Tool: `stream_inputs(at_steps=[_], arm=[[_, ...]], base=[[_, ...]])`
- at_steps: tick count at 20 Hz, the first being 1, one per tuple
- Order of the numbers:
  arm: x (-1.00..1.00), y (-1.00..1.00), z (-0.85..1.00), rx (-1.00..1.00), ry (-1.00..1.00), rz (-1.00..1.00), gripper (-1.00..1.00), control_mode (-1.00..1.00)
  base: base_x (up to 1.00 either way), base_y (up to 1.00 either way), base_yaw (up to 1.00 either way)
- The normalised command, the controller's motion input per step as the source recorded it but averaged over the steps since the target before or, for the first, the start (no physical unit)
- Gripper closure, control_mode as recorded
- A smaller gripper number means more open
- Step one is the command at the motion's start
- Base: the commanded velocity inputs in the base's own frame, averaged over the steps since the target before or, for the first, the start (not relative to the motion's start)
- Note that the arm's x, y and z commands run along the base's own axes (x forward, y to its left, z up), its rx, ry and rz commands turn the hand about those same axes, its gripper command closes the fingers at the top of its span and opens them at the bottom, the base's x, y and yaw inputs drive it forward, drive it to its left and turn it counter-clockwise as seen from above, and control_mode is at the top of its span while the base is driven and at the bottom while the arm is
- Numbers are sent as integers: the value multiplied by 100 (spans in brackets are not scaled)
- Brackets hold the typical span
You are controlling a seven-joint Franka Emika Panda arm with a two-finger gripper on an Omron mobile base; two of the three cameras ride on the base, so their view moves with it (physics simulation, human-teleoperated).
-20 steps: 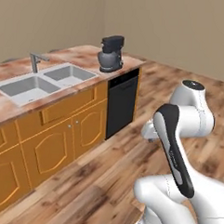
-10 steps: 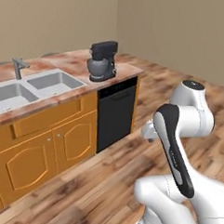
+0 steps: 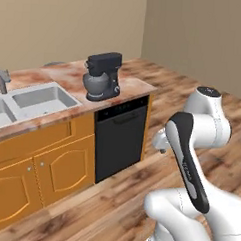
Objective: Navigate to the dishwasher.
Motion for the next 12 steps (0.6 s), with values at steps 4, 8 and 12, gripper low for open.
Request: stream_inputs(at_steps=[4, 8, 12], arm=[[0, 0, 0, 0, 0, 0, -100, 100], [0, 0, 0, 0, 0, 0, -100, 100], [0, 0, 0, 0, 0, 0, -100, 100]], base=[[100, -60, 30], [96, -58, 29], [84, -41, 26]])
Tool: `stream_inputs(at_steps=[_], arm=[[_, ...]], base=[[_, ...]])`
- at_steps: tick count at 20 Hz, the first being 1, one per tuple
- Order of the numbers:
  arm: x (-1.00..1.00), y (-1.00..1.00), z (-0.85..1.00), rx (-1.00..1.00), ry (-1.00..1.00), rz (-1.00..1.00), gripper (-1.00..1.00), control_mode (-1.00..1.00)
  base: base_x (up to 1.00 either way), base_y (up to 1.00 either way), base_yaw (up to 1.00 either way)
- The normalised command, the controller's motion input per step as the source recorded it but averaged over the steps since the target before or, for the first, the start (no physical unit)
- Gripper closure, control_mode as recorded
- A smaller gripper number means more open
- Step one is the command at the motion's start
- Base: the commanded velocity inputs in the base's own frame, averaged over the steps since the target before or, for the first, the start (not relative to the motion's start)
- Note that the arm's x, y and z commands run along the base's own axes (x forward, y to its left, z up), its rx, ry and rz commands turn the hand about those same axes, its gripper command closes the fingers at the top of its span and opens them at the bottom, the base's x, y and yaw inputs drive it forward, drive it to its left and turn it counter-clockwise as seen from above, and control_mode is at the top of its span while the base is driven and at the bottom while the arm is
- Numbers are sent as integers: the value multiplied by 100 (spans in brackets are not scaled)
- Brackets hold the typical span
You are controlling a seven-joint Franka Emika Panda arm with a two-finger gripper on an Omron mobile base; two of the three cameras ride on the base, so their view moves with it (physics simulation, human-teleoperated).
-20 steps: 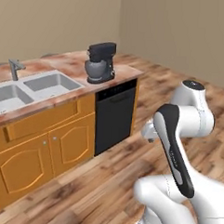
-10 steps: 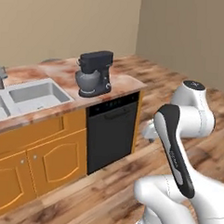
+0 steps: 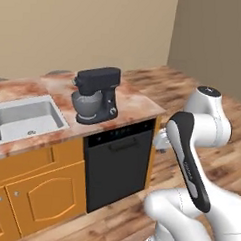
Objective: Navigate to the dishwasher.
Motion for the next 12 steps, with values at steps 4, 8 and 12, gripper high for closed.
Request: stream_inputs(at_steps=[4, 8, 12], arm=[[0, 0, 0, 0, 0, 0, -100, 100], [0, 0, 0, 0, 0, 0, -100, 100], [0, 0, 0, 0, 0, 0, -100, 100]], base=[[76, -11, 24], [71, 0, 26], [65, -13, 28]])
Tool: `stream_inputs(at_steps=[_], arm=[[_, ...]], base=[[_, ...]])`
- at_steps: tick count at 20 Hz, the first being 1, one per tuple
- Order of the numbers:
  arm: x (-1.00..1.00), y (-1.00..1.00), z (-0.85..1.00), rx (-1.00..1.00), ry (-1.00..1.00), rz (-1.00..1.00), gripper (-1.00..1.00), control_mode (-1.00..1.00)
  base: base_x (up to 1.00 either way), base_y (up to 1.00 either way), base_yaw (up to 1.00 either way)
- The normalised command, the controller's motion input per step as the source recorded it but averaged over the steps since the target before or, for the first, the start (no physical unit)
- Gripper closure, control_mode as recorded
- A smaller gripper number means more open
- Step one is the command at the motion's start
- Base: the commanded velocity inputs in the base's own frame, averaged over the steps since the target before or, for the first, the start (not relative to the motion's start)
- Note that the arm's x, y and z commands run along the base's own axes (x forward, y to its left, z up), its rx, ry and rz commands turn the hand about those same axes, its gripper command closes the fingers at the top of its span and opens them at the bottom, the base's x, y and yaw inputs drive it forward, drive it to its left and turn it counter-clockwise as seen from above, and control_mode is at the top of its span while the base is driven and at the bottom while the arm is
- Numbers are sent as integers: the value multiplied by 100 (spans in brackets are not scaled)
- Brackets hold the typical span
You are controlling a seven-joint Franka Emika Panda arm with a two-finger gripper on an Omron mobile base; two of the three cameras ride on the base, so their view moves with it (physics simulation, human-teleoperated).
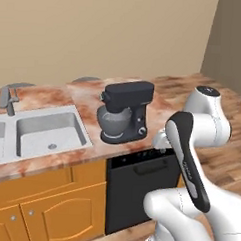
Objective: Navigate to the dishwasher.
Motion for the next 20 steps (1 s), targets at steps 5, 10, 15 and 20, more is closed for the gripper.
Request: stream_inputs(at_steps=[5, 10, 15, 20], arm=[[0, 0, 0, 0, 0, 0, -100, 100], [0, 0, 0, 0, 0, 0, -100, 100], [0, 0, 0, 0, 0, 0, -100, 100], [0, 0, 0, 0, 0, 0, -100, 100]], base=[[51, -40, 25], [42, -48, 25], [36, -39, 23], [46, -12, 17]])
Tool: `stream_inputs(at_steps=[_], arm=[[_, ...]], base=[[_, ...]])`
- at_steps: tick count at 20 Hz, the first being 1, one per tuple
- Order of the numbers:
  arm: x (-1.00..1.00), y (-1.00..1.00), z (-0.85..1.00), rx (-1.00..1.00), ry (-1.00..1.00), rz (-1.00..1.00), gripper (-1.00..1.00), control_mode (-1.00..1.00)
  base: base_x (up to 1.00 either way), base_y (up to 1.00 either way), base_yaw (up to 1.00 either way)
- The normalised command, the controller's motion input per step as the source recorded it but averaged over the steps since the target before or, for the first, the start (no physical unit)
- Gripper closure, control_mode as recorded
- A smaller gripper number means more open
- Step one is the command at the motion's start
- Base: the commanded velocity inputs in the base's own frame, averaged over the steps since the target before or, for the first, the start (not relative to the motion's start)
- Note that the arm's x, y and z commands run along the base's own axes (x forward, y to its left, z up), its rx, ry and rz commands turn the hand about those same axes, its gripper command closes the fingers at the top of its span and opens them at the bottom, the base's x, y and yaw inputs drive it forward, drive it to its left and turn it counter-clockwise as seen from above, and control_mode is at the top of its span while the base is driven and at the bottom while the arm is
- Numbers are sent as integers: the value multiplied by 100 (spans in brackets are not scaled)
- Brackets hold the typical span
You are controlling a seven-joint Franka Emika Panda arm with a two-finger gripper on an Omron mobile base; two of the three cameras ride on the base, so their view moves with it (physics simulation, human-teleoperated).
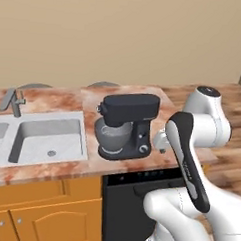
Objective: Navigate to the dishwasher.
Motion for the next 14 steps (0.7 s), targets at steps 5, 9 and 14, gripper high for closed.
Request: stream_inputs(at_steps=[5, 9, 14], arm=[[0, 0, 0, 0, 0, 0, -100, 100], [0, 0, 0, 0, 0, 0, -100, 100], [0, 0, 0, 0, 0, 0, -100, 100]], base=[[48, -12, 13], [31, -19, 11], [15, -22, 9]])
